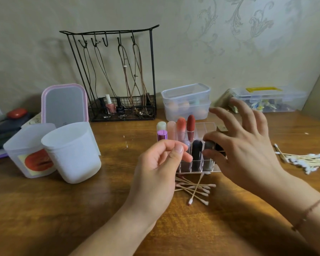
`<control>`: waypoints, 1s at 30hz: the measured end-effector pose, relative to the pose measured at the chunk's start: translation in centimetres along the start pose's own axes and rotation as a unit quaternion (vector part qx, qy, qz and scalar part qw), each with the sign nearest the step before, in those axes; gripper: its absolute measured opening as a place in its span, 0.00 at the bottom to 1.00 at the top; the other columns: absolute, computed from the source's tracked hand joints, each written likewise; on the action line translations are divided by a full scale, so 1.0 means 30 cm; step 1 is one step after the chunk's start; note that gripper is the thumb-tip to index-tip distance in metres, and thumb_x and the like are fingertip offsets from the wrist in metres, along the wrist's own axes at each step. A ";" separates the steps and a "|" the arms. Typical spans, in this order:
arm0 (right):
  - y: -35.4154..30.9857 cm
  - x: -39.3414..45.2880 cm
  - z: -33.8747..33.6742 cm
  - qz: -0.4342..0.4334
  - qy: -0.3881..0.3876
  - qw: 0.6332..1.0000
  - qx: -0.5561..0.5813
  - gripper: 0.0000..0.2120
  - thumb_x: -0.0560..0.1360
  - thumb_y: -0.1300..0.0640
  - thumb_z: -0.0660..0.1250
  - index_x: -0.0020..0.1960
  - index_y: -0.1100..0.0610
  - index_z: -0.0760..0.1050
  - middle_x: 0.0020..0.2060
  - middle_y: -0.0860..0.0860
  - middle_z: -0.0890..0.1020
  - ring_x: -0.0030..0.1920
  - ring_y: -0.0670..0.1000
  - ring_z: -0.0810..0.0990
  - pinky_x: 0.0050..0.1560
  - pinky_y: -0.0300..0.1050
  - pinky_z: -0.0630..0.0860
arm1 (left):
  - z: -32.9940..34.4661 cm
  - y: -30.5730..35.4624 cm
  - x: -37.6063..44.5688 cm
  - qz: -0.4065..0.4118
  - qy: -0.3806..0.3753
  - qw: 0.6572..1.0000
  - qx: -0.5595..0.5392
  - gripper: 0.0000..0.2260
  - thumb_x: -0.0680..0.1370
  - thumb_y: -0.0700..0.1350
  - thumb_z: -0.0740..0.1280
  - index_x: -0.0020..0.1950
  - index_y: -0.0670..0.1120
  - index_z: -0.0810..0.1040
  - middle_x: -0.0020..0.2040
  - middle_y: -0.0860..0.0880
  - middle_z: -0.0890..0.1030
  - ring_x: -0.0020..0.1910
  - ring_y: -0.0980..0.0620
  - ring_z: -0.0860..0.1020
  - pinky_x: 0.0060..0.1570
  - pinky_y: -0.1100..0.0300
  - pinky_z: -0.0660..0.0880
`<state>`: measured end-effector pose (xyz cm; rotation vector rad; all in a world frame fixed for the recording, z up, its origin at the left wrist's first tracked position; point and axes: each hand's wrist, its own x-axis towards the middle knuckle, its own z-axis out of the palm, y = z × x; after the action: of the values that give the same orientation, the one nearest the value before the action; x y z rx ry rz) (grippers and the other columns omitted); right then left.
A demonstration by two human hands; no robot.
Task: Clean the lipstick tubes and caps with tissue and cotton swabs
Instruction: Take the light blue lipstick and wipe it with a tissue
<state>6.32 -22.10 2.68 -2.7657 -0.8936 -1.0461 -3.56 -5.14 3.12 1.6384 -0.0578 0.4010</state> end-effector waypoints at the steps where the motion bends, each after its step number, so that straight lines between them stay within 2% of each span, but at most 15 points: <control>1: 0.001 0.002 0.002 0.009 0.012 1.000 0.017 0.13 0.69 0.44 0.66 0.46 0.48 0.84 0.71 0.55 0.71 0.75 0.66 0.57 0.68 0.69 0.58 | -0.001 0.000 0.000 0.004 -0.008 1.000 -0.005 0.10 0.77 0.50 0.62 0.49 0.47 0.80 0.39 0.51 0.82 0.24 0.64 0.72 0.33 0.69 0.69; 2: 0.000 0.006 -0.001 0.021 0.032 0.998 0.042 0.12 0.70 0.44 0.66 0.46 0.49 0.83 0.70 0.55 0.72 0.75 0.66 0.57 0.67 0.69 0.58 | -0.002 -0.003 0.000 0.009 -0.016 1.000 -0.001 0.11 0.77 0.50 0.62 0.49 0.46 0.80 0.35 0.53 0.81 0.24 0.64 0.73 0.32 0.70 0.70; 4: -0.002 0.013 -0.022 0.044 0.090 0.990 0.104 0.11 0.71 0.46 0.67 0.48 0.51 0.82 0.67 0.55 0.74 0.73 0.64 0.60 0.66 0.67 0.60 | -0.002 -0.014 -0.003 0.031 -0.025 0.999 0.036 0.09 0.76 0.50 0.65 0.49 0.47 0.80 0.31 0.56 0.80 0.29 0.61 0.77 0.39 0.65 0.76; 6: -0.007 0.010 -0.063 0.058 0.143 0.972 0.179 0.11 0.72 0.47 0.68 0.49 0.53 0.81 0.60 0.52 0.78 0.66 0.59 0.67 0.62 0.60 0.67 | -0.003 -0.026 -0.006 0.068 -0.016 0.994 0.087 0.06 0.76 0.52 0.68 0.50 0.52 0.79 0.41 0.53 0.83 0.41 0.55 0.81 0.44 0.54 0.80; 7: -0.011 0.003 -0.082 0.064 0.147 0.959 0.234 0.11 0.73 0.45 0.68 0.49 0.52 0.80 0.53 0.49 0.79 0.59 0.54 0.72 0.57 0.54 0.71 | -0.003 -0.029 -0.006 0.089 -0.006 0.988 0.124 0.07 0.76 0.53 0.69 0.52 0.54 0.78 0.45 0.54 0.83 0.46 0.55 0.81 0.46 0.52 0.80; 9: -0.034 -0.013 -0.114 0.081 0.101 0.909 0.397 0.13 0.73 0.40 0.67 0.48 0.49 0.77 0.41 0.45 0.81 0.42 0.48 0.77 0.43 0.46 0.76 | -0.002 -0.032 -0.007 0.125 0.007 0.971 0.202 0.14 0.75 0.60 0.67 0.57 0.56 0.76 0.51 0.58 0.81 0.52 0.58 0.80 0.49 0.55 0.79; 11: -0.071 -0.027 -0.123 0.103 0.034 0.834 0.541 0.14 0.75 0.40 0.68 0.48 0.50 0.76 0.36 0.48 0.83 0.34 0.48 0.79 0.37 0.49 0.79 | 0.001 -0.032 -0.012 0.131 -0.010 0.964 0.231 0.19 0.75 0.64 0.62 0.60 0.56 0.75 0.51 0.58 0.82 0.51 0.58 0.80 0.49 0.55 0.78; 15: -0.097 -0.036 -0.110 0.085 0.000 0.795 0.600 0.06 0.75 0.49 0.66 0.47 0.51 0.75 0.31 0.41 0.81 0.31 0.40 0.78 0.33 0.31 0.72 | 0.006 -0.032 -0.018 0.109 -0.063 0.964 0.233 0.17 0.77 0.62 0.59 0.57 0.54 0.77 0.40 0.52 0.84 0.40 0.56 0.82 0.39 0.54 0.79; 17: -0.090 -0.039 -0.110 0.073 -0.008 0.788 0.611 0.04 0.78 0.51 0.65 0.48 0.51 0.75 0.31 0.39 0.80 0.32 0.40 0.78 0.35 0.27 0.70 | 0.007 -0.024 -0.016 0.108 -0.074 0.965 0.228 0.15 0.77 0.59 0.58 0.55 0.54 0.78 0.38 0.51 0.83 0.37 0.55 0.82 0.36 0.57 0.78; 21: -0.078 -0.037 -0.122 0.056 -0.001 0.797 0.601 0.06 0.76 0.48 0.63 0.49 0.48 0.75 0.35 0.40 0.80 0.35 0.41 0.78 0.38 0.30 0.71 | 0.003 -0.016 -0.011 0.088 -0.094 0.971 0.199 0.14 0.77 0.57 0.57 0.52 0.52 0.79 0.38 0.52 0.81 0.38 0.56 0.80 0.35 0.67 0.74; 23: -0.053 -0.024 -0.136 0.063 0.034 0.774 0.630 0.07 0.76 0.47 0.64 0.49 0.50 0.75 0.36 0.44 0.80 0.35 0.43 0.75 0.37 0.35 0.72 | -0.002 -0.022 -0.008 0.059 -0.101 0.977 0.177 0.15 0.77 0.57 0.56 0.50 0.52 0.79 0.39 0.56 0.81 0.41 0.57 0.79 0.38 0.66 0.76; 25: -0.020 -0.010 -0.158 0.102 0.069 0.739 0.663 0.08 0.77 0.48 0.67 0.48 0.53 0.76 0.34 0.50 0.79 0.35 0.49 0.73 0.36 0.39 0.70 | -0.007 -0.028 -0.008 0.048 -0.093 0.980 0.169 0.14 0.77 0.57 0.55 0.45 0.52 0.78 0.36 0.59 0.79 0.38 0.59 0.77 0.35 0.67 0.73; 27: 0.010 -0.001 -0.180 0.142 0.049 0.744 0.651 0.11 0.71 0.49 0.70 0.45 0.57 0.76 0.33 0.52 0.82 0.34 0.48 0.76 0.35 0.37 0.71 | -0.006 -0.025 -0.008 0.042 -0.078 0.985 0.149 0.13 0.76 0.57 0.56 0.45 0.53 0.76 0.35 0.59 0.78 0.36 0.61 0.76 0.34 0.71 0.71; 28: 0.025 0.000 -0.184 0.145 0.004 0.769 0.623 0.13 0.67 0.49 0.71 0.44 0.57 0.77 0.33 0.50 0.83 0.33 0.46 0.78 0.34 0.35 0.72 | -0.004 -0.024 -0.006 0.041 -0.071 0.987 0.138 0.13 0.76 0.58 0.57 0.46 0.53 0.77 0.36 0.57 0.79 0.38 0.60 0.77 0.37 0.71 0.71; 30: 0.056 -0.008 -0.177 0.114 -0.125 0.862 0.478 0.13 0.64 0.45 0.76 0.42 0.52 0.79 0.34 0.45 0.84 0.32 0.42 0.79 0.34 0.33 0.73 | 0.000 -0.025 -0.003 0.042 -0.060 0.990 0.117 0.13 0.76 0.58 0.59 0.47 0.52 0.78 0.38 0.54 0.81 0.42 0.59 0.79 0.44 0.72 0.72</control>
<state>3.95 -24.91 6.87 -2.0591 -0.7703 -0.0943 -3.44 -5.08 2.38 1.8961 -0.1765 0.3835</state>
